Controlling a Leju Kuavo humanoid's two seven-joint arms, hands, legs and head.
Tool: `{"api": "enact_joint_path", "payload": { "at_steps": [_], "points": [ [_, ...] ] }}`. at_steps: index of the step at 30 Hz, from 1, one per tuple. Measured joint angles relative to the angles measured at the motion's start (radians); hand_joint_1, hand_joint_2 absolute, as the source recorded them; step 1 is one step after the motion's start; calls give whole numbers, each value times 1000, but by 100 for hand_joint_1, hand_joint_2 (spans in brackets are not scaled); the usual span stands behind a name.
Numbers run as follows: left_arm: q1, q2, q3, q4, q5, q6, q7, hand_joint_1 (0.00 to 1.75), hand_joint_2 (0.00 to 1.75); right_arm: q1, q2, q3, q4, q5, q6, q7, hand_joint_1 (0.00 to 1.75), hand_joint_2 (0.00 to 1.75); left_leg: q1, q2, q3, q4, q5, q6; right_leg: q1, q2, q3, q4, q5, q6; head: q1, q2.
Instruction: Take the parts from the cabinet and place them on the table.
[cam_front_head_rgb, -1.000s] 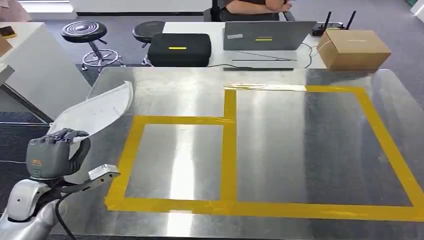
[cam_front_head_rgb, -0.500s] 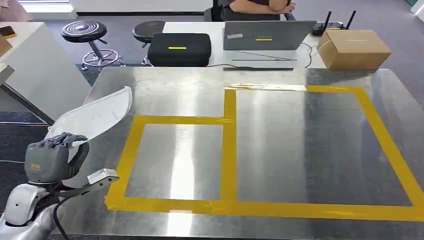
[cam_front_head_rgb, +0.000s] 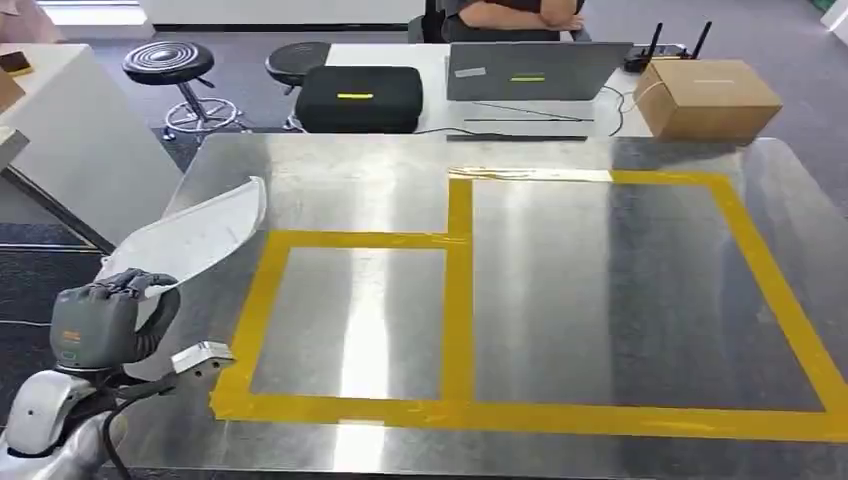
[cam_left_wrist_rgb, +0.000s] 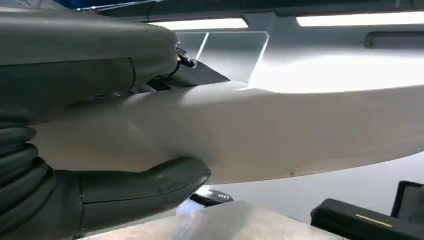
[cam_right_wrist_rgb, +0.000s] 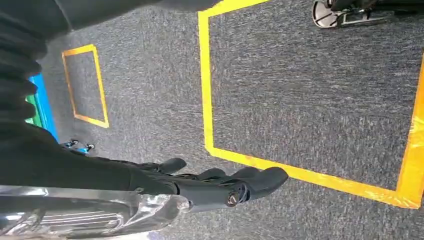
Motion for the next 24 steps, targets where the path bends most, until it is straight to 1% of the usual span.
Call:
{"api": "enact_joint_path", "payload": {
  "at_steps": [5,7,8,9,10,11,12,13,14,15,16,17,20,21,24],
  "points": [
    [0,7,-5,-6,7,-7,-4,175,175,0,-1,0,0,2,0,0,0,0,0,0,0,0,0,0,0,0,0,0,0,0,0,0],
    [1,7,-7,-10,23,-10,-18,175,175,0,-1,0,0,3,0,0,0,0,0,0,0,0,0,0,0,0,0,0,0,0,0,0],
    [2,8,-8,-14,39,-13,-32,157,175,0,-1,0,0,5,0,0,0,0,0,0,0,0,0,0,0,0,0,0,0,0,0,0],
    [3,8,-11,-20,56,-21,-45,101,175,0,-1,0,0,6,0,0,0,0,0,0,0,0,0,0,0,0,0,0,0,0,-1,0],
    [4,8,-13,-26,69,-31,-54,84,175,0,-1,0,0,8,0,0,0,0,0,0,0,0,0,0,0,0,0,0,0,0,0,0],
    [5,8,-15,-33,84,-45,-65,105,175,-1,-1,0,0,9,0,0,0,0,0,0,0,0,0,0,0,0,0,0,0,0,-1,0],
    [7,9,-18,-40,97,-60,-74,89,175,-1,-1,0,0,11,0,0,0,0,0,0,0,0,0,0,0,0,0,0,0,0,0,0],
    [8,13,-23,-50,109,-81,-82,80,175,-1,-2,0,0,14,0,2,0,0,0,0,0,0,0,0,0,0,0,0,0,0,0,0],
    [10,15,-26,-57,116,-95,-90,87,175,-1,-2,0,0,17,0,2,0,0,0,0,0,0,0,0,0,0,0,0,0,0,0,0],
    [11,17,-29,-65,123,-109,-98,105,175,-1,-3,0,0,19,0,4,0,0,0,0,0,0,0,0,0,0,0,0,0,0,0,0],
    [12,19,-33,-71,136,-130,-111,89,175,-1,-3,0,0,26,0,6,0,0,0,0,0,0,0,0,0,0,0,0,0,0,0,0],
    [12,24,-39,-78,151,-151,-125,93,175,-1,-4,0,0,29,0,8,0,0,0,0,0,0,0,0,0,0,0,0,0,0,0,0],
    [13,39,-57,-98,184,-220,-154,93,175,-2,-6,0,0,40,1,16,0,0,0,0,0,0,0,0,0,0,0,0,0,0,0,0],
    [13,44,-62,-103,190,-233,-159,93,175,-2,-7,0,0,43,1,19,0,0,0,0,0,0,0,0,0,0,0,0,0,0,0,0],
    [13,55,-73,-114,193,-243,-162,93,175,-1,-9,0,0,45,1,19,0,0,0,0,0,0,0,0,0,0,0,0,0,0,0,0]
  ]
}}
